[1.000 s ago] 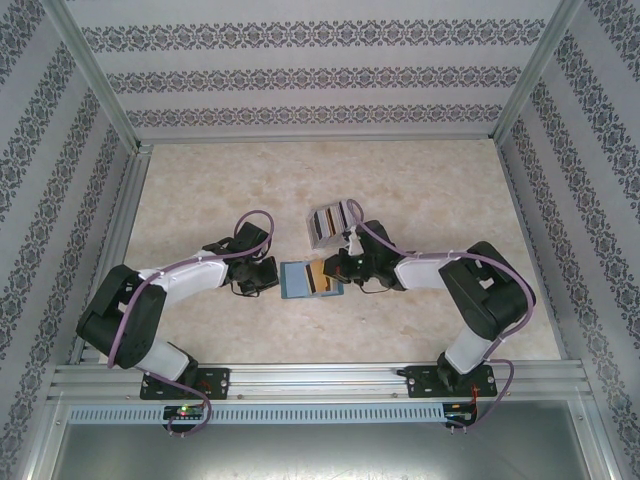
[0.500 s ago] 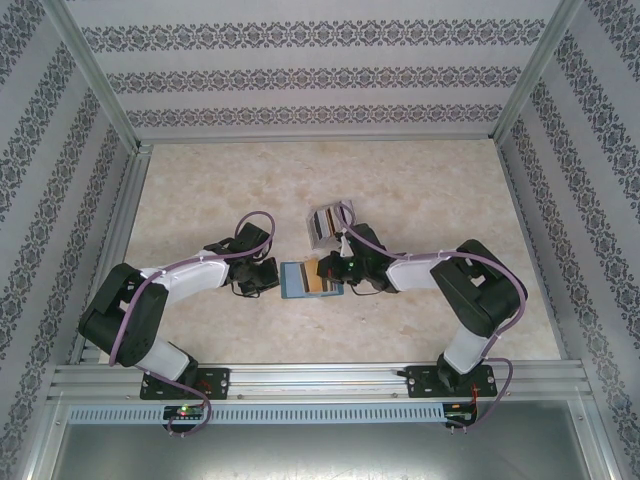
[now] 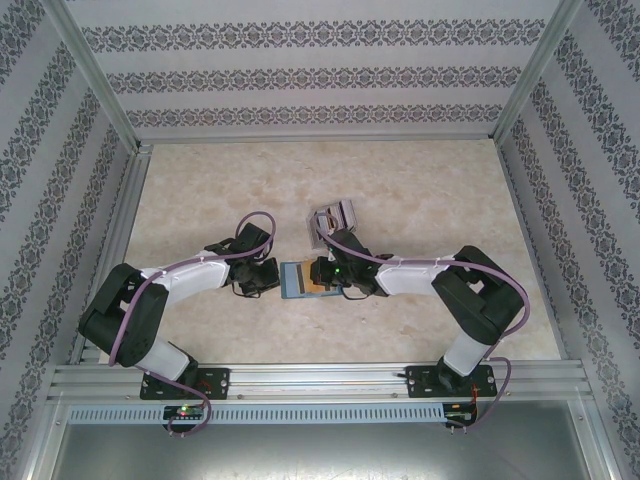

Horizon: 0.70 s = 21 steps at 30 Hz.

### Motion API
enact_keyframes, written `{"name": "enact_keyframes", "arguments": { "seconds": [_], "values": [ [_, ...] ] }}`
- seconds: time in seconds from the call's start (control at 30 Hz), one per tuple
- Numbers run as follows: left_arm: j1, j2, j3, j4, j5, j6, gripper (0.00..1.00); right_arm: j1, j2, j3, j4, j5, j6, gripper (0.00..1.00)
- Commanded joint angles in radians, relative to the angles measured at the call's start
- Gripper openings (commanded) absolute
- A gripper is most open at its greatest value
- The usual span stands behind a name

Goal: Put the credit cards into the card holder
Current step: Insert the credit card into the card slot.

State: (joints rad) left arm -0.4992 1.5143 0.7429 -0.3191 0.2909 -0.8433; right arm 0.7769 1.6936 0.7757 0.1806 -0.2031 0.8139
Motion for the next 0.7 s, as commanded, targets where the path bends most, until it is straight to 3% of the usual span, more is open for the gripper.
{"name": "enact_keyframes", "arguments": {
  "seconds": [0.0,0.33,0.5,0.67],
  "values": [
    [-0.023,0.0,-0.009,0.029,0.016,-0.016,0.0,0.027,0.038,0.044,-0.099,0.033,-0.058,0.03],
    [-0.026,0.002,-0.014,0.03,0.012,-0.016,0.0,0.065,0.093,0.106,-0.147,0.023,-0.091,0.11],
    [-0.026,0.001,-0.017,0.023,0.007,-0.013,0.0,0.064,0.024,0.122,-0.223,0.05,-0.127,0.27],
    [-0.027,-0.005,-0.011,0.01,-0.003,-0.009,0.0,0.053,-0.055,0.135,-0.291,0.068,-0.162,0.32]
  ]
}}
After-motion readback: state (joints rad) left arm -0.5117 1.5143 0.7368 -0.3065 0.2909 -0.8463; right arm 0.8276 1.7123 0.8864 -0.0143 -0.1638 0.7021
